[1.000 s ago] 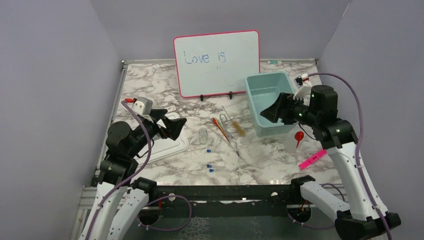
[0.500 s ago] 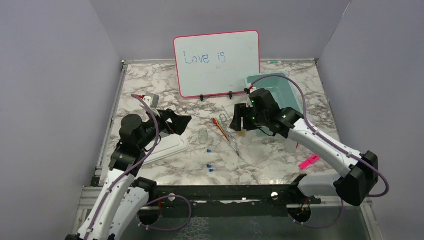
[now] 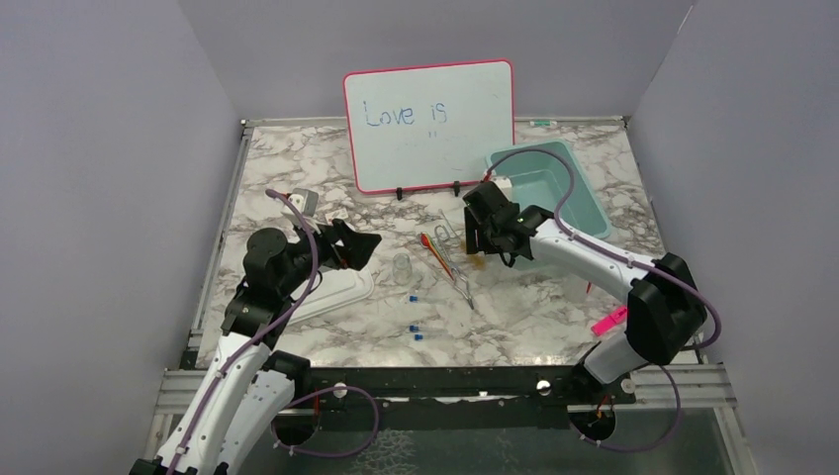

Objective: Organize the chemistry lab equipment

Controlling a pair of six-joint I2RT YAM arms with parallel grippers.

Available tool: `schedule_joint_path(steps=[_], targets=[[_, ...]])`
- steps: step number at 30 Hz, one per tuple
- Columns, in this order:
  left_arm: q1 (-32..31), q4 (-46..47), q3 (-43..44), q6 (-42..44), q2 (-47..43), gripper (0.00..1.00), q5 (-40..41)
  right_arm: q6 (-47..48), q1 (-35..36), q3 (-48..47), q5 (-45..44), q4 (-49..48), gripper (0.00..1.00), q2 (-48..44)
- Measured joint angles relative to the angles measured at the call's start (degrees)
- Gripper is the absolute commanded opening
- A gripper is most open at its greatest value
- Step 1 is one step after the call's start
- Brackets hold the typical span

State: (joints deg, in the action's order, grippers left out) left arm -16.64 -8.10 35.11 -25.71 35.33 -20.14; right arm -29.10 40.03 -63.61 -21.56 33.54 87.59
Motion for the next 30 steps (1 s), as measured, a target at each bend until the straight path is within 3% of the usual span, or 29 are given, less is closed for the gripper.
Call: schedule_joint_path(steps=[8, 11, 16, 25, 30], targets=[[0.0, 0.3, -0.6, -0.4, -0.1, 0.99, 0.0, 0.2, -2.9, -2.7, -5.4, 0.2, 0.89, 2.9], [0.0, 0.3, -0.6, -0.4, -0.1, 0.99, 0.0, 0.2, -3.4, -2.9, -7.6, 0.3, 0.9, 3.9], [0.0, 0.3, -0.6, -0.5, -0.1, 0.99, 0.0, 3.7, -3.7, -2.7, -4.9, -0.7, 0.78, 3.9], [0.0, 0.1, -0.6, -1.0, -0.4, 0.98, 2.1, 12.9, 1.1, 7.7, 17.0, -9.2, 0.53, -7.5], [0.0, -0.4, -0.6, -1.4, -1.7, 0.97, 4.8, 14.0, 8.0, 13.2, 22.3, -13.3, 0.56, -7.0]])
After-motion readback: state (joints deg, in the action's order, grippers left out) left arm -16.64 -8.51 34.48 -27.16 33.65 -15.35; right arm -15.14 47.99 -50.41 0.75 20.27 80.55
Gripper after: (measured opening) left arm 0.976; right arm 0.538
